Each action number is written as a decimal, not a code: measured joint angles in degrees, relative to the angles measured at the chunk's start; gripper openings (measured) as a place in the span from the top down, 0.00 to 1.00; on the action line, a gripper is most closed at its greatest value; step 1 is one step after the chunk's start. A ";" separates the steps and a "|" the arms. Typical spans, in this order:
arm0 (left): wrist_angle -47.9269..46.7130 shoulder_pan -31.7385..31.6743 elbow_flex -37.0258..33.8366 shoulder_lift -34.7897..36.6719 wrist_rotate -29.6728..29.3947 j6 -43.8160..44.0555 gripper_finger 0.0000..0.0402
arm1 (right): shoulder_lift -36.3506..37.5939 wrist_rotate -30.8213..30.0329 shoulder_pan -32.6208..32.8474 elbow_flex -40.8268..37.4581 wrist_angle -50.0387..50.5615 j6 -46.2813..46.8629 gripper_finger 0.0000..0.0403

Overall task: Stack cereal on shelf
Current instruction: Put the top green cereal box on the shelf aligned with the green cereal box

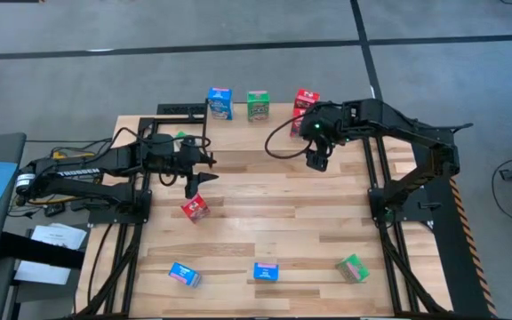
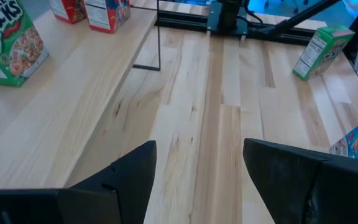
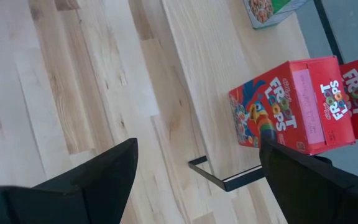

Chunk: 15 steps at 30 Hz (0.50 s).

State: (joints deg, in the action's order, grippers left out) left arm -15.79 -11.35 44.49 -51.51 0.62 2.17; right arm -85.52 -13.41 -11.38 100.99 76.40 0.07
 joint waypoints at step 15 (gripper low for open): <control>0.35 0.00 0.00 0.00 -3.26 -0.84 0.42 | 0.00 0.00 0.00 -0.02 -0.11 -0.02 0.11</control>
State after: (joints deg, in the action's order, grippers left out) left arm -15.44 -11.35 44.49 -51.51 -2.63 1.34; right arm -85.52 -13.41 -11.38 100.97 76.29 0.05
